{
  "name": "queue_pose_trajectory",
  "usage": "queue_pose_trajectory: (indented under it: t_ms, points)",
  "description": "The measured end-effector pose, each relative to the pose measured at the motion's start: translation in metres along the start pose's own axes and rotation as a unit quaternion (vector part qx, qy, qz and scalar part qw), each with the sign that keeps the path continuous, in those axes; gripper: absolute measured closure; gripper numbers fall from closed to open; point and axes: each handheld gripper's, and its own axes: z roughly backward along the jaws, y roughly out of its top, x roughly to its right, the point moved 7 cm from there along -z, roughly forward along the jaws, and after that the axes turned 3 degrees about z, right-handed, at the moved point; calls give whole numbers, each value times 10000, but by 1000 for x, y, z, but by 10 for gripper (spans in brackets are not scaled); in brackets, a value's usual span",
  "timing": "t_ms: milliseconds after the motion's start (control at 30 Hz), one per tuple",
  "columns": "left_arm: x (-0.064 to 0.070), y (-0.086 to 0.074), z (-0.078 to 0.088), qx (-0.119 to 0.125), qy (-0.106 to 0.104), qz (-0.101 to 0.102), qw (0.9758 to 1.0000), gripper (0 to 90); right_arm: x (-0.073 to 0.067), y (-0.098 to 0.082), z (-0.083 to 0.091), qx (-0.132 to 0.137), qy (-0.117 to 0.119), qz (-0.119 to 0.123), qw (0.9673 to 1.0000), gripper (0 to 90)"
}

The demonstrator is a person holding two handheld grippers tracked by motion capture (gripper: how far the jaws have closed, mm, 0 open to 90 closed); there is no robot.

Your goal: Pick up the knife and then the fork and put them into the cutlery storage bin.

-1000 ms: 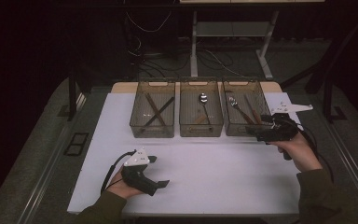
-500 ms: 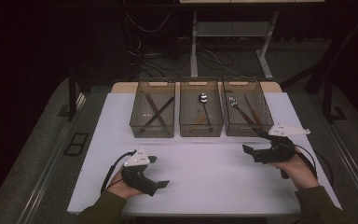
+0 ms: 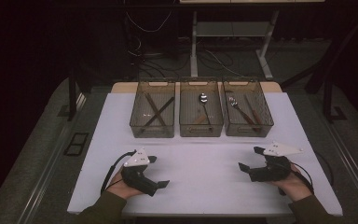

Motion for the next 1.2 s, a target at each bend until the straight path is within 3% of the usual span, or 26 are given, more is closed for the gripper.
queue_pose_trajectory:
  t_ms: [467, 1200]
  points:
    - [0, 0, 1, 9, 3, -19, 10000, 4, -3, -21, 4, 31, 14, -164, 9999, 122]
    - [0, 0, 1, -9, -11, -35, 10000, 4, 1, -24, 3, -10, 85, -182, 9998, 123]
